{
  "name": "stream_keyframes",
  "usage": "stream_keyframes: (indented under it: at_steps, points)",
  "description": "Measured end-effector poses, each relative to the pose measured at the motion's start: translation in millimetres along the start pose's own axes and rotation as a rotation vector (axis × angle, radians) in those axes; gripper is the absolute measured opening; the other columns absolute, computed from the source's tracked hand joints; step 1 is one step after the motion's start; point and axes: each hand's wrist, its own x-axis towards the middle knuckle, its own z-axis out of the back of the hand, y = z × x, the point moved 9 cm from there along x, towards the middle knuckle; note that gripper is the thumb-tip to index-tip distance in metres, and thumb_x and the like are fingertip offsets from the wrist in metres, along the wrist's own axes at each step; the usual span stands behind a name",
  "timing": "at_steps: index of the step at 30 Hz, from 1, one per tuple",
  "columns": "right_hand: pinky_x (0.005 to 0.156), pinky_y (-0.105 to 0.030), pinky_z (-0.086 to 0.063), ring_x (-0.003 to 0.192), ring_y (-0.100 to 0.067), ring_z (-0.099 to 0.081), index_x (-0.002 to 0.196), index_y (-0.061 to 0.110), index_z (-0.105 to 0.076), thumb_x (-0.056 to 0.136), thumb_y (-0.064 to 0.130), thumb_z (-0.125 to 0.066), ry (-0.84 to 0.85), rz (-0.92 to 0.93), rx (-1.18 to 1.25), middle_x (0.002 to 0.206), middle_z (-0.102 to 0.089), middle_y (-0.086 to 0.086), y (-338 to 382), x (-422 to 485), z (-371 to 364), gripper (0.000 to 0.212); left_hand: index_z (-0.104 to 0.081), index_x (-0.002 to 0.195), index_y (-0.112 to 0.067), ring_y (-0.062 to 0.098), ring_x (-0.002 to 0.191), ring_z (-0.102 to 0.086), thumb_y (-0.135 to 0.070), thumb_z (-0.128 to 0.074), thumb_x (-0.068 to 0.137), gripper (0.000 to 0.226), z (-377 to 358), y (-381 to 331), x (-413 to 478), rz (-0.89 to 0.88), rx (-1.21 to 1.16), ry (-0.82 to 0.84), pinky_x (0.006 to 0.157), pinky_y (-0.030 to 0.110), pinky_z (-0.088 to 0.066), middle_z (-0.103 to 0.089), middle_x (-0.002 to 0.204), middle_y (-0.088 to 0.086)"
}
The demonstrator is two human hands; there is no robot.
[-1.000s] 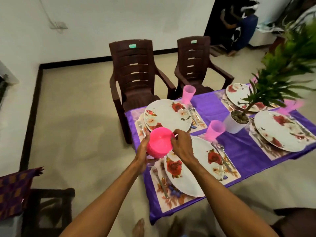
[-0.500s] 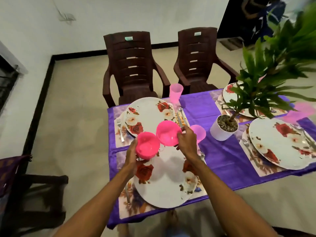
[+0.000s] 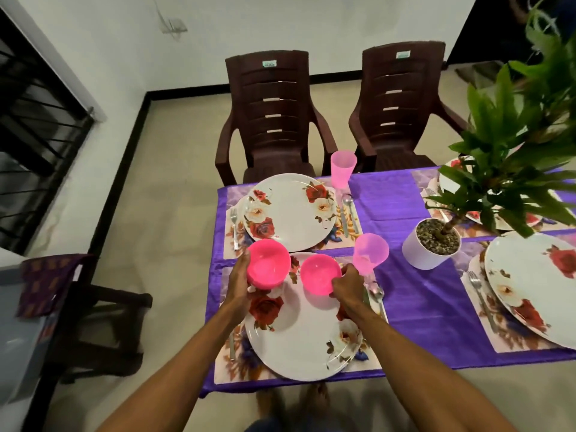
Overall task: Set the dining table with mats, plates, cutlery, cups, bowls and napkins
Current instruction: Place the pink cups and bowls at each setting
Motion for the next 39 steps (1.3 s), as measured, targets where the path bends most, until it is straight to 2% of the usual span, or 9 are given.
stream_keyframes:
  at_steps: [6,10,15,20,23,26,29,36,39]
  points:
    - [0.083,-0.042,-0.051,0.108,-0.032,-0.057,0.122,0.007,-0.052,0.092,0.026,-0.063,-0.107,0.225,-0.298,0.119,-0.056,-0.013,34.6,-21.8,17.2,0.038,-0.047,0.139,-0.032,0.03,0.112,-0.058,-0.06,-0.05,0.094,0.053,-14.4,-4.5,0.5,0.014,0.011,0.081,0.06,0.037,-0.059,-0.056,0.129,0.009]
    - [0.084,-0.037,-0.047,0.108,-0.025,-0.055,0.12,0.01,-0.06,0.098,0.026,-0.056,-0.257,0.436,-0.194,0.117,-0.059,-0.008,89.4,-41.9,28.4,0.027,-0.046,0.14,-0.034,0.033,0.118,-0.056,-0.07,-0.054,0.084,0.068,-27.7,-10.3,10.9,-0.012,0.058,0.135,0.063,0.04,-0.059,-0.053,0.137,0.01]
    - [0.067,-0.032,-0.054,0.077,-0.013,-0.067,0.106,0.013,-0.068,0.092,0.043,-0.066,0.004,0.529,0.021,0.088,-0.071,-0.001,144.5,-35.3,12.5,0.033,-0.049,0.138,-0.034,0.033,0.112,-0.06,-0.066,-0.05,0.09,0.058,-53.2,-29.6,13.5,-0.057,0.084,0.185,0.072,0.048,-0.061,-0.054,0.133,0.009]
    - [0.059,-0.038,-0.06,0.07,-0.018,-0.066,0.105,0.008,-0.073,0.084,0.012,-0.074,0.005,0.591,-0.06,0.083,-0.068,-0.004,173.8,-17.0,17.2,0.021,-0.049,0.137,-0.03,0.037,0.111,-0.061,-0.069,-0.05,0.085,0.064,-70.1,-38.4,21.0,-0.012,0.057,0.177,0.071,0.05,-0.061,-0.056,0.13,0.013]
    - [0.05,-0.014,-0.042,0.066,-0.013,-0.062,0.103,0.009,-0.076,0.082,0.005,-0.069,-0.026,0.612,-0.145,0.081,-0.072,-0.005,184.9,-6.0,25.8,0.022,-0.05,0.134,-0.028,0.034,0.108,-0.062,-0.065,-0.044,0.093,0.055,-78.2,-42.8,28.1,0.0,0.006,0.178,0.072,0.05,-0.06,-0.059,0.125,0.012]
    - [0.056,-0.028,-0.052,0.068,-0.016,-0.064,0.102,0.008,-0.075,0.086,0.007,-0.065,-0.035,0.641,-0.138,0.086,-0.074,-0.008,196.8,4.4,32.6,0.019,-0.047,0.14,-0.026,0.037,0.116,-0.057,-0.066,-0.041,0.094,0.061,-80.5,-40.8,40.3,0.042,-0.037,0.149,0.088,0.06,-0.055,-0.055,0.129,0.013]
    - [0.052,-0.041,-0.057,0.062,-0.02,-0.066,0.1,0.007,-0.072,0.087,0.006,-0.062,-0.022,0.656,-0.098,0.081,-0.072,-0.008,207.1,16.1,35.2,0.017,-0.046,0.142,-0.027,0.04,0.117,-0.057,-0.06,-0.046,0.096,0.057,-81.1,-41.8,50.7,0.046,-0.035,0.132,0.088,0.06,-0.055,-0.054,0.135,0.014]
    - [0.039,-0.033,-0.054,0.057,-0.028,-0.07,0.096,0.01,-0.061,0.083,-0.007,-0.057,-0.109,0.345,0.177,0.085,-0.068,-0.01,205.4,76.8,39.3,0.022,-0.046,0.141,-0.037,0.04,0.119,-0.054,-0.06,-0.052,0.093,0.053,-67.7,-54.9,95.5,-0.062,-0.014,0.094,0.072,0.056,-0.06,-0.048,0.139,0.012]
    - [0.044,-0.043,-0.058,0.058,-0.031,-0.071,0.098,0.006,-0.059,0.083,-0.005,-0.06,-0.122,0.151,0.229,0.088,-0.067,-0.012,188.2,117.1,20.6,0.019,-0.05,0.137,-0.043,0.039,0.123,-0.051,-0.06,-0.058,0.09,0.05,-58.6,-61.3,121.3,-0.073,-0.015,0.065,0.074,0.063,-0.057,-0.045,0.144,0.01]
